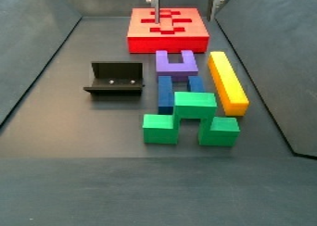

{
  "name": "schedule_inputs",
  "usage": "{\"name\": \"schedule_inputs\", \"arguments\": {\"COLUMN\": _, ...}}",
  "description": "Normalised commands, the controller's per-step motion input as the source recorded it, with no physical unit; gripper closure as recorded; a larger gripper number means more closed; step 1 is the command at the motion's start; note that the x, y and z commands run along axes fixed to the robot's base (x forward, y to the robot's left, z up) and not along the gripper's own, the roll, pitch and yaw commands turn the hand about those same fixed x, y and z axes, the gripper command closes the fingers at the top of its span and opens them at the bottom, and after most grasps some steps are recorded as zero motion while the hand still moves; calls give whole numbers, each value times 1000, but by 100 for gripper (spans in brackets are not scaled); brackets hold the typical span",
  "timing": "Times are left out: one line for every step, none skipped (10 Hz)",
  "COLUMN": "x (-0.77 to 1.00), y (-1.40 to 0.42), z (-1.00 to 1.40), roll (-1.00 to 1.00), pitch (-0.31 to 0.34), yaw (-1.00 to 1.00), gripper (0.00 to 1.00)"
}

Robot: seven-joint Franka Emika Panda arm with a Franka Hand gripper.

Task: Pick up the purple object. Move up. Place the purple object on the fixture. Regrasp the purple object. Move to above the board. Insert the purple object.
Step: Pick up the purple object.

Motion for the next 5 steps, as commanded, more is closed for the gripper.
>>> {"name": "schedule_inputs", "arguments": {"x": 57, "y": -331, "z": 0, "roll": 153, "pitch": 0, "yaw": -49, "gripper": 0}}
{"name": "schedule_inputs", "arguments": {"x": 346, "y": -589, "z": 0, "roll": 204, "pitch": 0, "yaw": -366, "gripper": 0}}
{"name": "schedule_inputs", "arguments": {"x": 600, "y": -711, "z": -251, "roll": 129, "pitch": -60, "yaw": -177, "gripper": 0}}
{"name": "schedule_inputs", "arguments": {"x": 586, "y": -723, "z": -400, "roll": 97, "pitch": -126, "yaw": -186, "gripper": 0}}
{"name": "schedule_inputs", "arguments": {"x": 614, "y": -734, "z": -451, "roll": 114, "pitch": -127, "yaw": -157, "gripper": 0}}
